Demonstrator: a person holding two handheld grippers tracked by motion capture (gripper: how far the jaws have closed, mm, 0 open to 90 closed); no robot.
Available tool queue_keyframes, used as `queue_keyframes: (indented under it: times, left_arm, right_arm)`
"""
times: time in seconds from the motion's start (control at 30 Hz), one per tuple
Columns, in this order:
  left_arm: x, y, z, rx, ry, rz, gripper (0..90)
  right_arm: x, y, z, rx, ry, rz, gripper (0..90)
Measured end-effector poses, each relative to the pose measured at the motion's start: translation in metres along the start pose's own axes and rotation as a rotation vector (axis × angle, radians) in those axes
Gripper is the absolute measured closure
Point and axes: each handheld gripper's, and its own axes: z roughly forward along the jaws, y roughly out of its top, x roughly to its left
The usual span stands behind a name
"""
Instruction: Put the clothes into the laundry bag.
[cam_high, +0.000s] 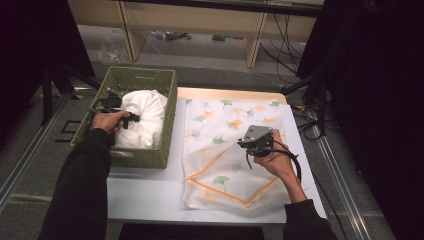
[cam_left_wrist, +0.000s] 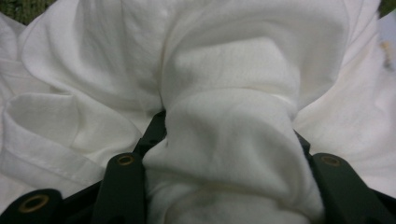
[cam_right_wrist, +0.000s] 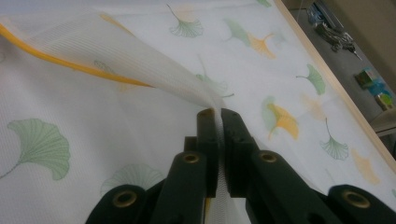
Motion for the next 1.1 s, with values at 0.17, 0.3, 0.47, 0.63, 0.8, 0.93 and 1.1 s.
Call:
queue_keyframes:
  times: [0.17, 0.3, 0.47, 0.63, 0.8, 0.93, 1.1]
  left_arm:
    - [0.007, 0.004, -0.015, -0.088, -0.133, -0.085, 51.4]
    - [0.006, 0.007, -0.026, -0.137, -0.202, -0.09, 51.9]
    - [0.005, 0.011, -0.047, -0.211, -0.294, -0.116, 52.0]
    - [0.007, 0.012, -0.065, -0.26, -0.359, -0.141, 51.9]
    - [0.001, 0.016, -0.084, -0.286, -0.4, -0.124, 51.8]
    - [-0.014, 0.024, -0.11, -0.333, -0.448, -0.109, 51.7]
    - [-0.033, 0.026, -0.136, -0.366, -0.499, -0.061, 51.5]
  right_arm:
    - [0.0, -0.001, 0.0, 0.008, 0.005, -0.001, 89.2]
    - [-0.002, -0.001, -0.002, 0.0, -0.01, -0.009, 89.7]
    - [-0.004, -0.002, -0.003, -0.009, -0.024, 0.001, 89.7]
    - [-0.004, -0.002, -0.004, -0.012, -0.024, 0.0, 89.7]
    - [-0.004, -0.001, -0.002, -0.006, -0.015, -0.006, 89.7]
    - [-0.004, -0.001, -0.003, -0.009, -0.02, -0.003, 89.7]
    - [-0.003, -0.002, -0.004, -0.008, -0.026, 0.011, 89.7]
